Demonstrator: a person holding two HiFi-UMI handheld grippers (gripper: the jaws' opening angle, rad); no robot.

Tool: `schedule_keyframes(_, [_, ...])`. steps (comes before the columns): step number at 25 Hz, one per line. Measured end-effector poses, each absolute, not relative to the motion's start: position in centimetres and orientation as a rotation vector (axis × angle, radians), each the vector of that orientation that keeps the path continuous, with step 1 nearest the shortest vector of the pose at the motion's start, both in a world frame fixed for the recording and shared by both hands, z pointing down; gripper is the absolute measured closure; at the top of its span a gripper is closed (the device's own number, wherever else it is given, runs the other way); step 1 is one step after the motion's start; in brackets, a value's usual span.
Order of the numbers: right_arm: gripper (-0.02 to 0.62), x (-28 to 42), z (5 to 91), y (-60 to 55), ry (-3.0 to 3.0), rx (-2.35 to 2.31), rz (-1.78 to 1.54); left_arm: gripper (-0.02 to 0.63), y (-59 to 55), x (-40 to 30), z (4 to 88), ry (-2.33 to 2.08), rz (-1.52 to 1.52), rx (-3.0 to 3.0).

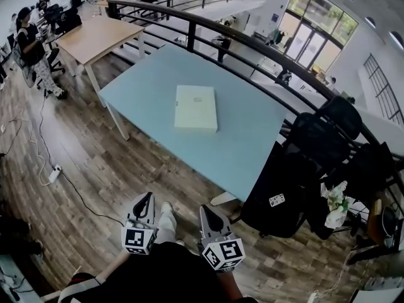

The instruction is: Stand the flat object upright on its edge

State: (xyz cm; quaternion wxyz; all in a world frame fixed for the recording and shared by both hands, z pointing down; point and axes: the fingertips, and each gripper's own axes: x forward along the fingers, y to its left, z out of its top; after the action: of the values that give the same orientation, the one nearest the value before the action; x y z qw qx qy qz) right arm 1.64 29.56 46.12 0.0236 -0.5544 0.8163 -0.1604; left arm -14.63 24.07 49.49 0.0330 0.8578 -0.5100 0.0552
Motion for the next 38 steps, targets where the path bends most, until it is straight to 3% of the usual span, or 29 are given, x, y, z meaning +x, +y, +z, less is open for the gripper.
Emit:
schedule_keyframes(18, [0.595,4.2,46.4,18.5,2.416,-1.847,-0.555,0.603,11.8,-11.9,48.5,-1.461,0.187,2.718])
schedule_keyframes(38, [0.595,2.8,46.4,8.1,2.365,-1.964,-0.488,0.603,1.2,-14.4,49.1,-1.376,0.175,2.761])
